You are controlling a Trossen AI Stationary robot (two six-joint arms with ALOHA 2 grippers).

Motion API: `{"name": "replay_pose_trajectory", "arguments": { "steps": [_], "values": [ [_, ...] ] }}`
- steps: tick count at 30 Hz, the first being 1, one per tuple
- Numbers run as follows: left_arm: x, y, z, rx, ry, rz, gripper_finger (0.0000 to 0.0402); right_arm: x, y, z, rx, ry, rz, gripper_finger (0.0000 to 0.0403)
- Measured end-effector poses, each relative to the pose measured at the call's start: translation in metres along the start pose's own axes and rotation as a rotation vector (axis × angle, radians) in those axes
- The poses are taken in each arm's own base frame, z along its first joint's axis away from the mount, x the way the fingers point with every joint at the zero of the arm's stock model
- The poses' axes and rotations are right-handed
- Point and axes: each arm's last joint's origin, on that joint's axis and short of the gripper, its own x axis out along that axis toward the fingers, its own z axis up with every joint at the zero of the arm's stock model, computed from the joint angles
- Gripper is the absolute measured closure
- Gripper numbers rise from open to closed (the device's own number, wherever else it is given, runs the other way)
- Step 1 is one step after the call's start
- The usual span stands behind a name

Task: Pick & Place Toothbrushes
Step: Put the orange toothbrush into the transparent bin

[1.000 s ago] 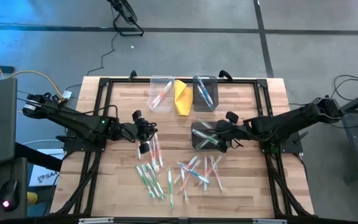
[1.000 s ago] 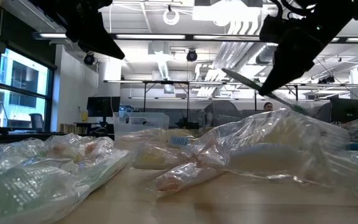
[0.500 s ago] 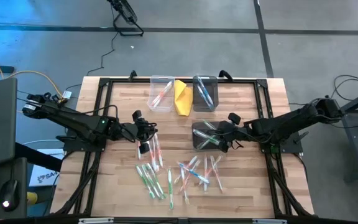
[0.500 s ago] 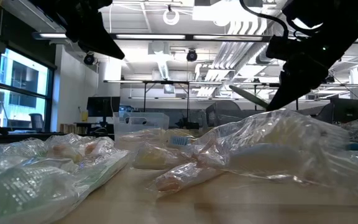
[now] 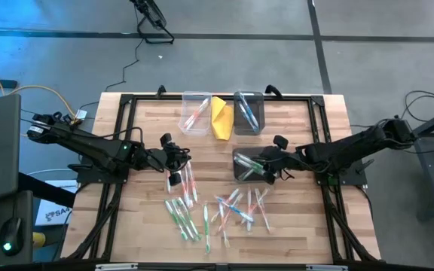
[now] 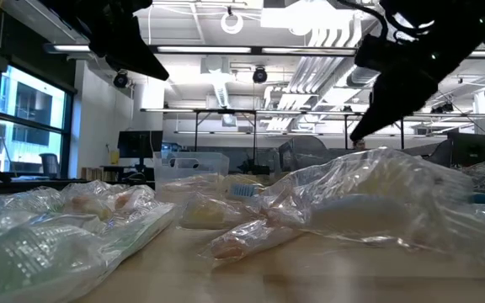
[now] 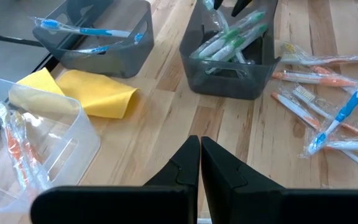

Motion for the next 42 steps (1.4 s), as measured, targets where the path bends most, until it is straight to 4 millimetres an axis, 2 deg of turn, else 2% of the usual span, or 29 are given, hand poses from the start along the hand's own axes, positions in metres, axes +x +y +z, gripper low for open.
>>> {"name": "replay_pose_trajectory", "arguments": {
  "steps": [7,17,21,25,30,35,42],
  "values": [
    [0.000,0.000,0.000,0.000,0.000,0.000,0.0391,-0.022,0.010,0.023,0.029,-0.097,0.080,0.0280],
    [0.000,0.000,0.000,0.008,0.001,0.000,0.0391,-0.054,0.036,0.045,0.096,-0.143,0.281,0.0350],
    [0.000,0.000,0.000,0.008,0.001,-0.001,0.0391,-0.061,0.048,0.050,0.077,-0.161,0.289,0.0391],
    [0.000,0.000,0.000,0.008,0.002,-0.001,0.0391,-0.067,0.059,0.057,0.065,-0.156,0.243,0.0399],
    [0.000,0.000,0.000,0.008,0.002,-0.004,0.0391,-0.067,0.071,0.062,0.065,-0.064,0.168,0.0399],
    [0.000,0.000,0.000,0.000,0.002,-0.004,0.0391,-0.062,0.080,0.065,0.209,0.031,0.111,0.0399],
    [0.000,0.000,0.000,-0.003,0.002,-0.004,0.0391,-0.046,0.084,0.050,0.369,0.183,-0.016,0.0399]
  ]
}}
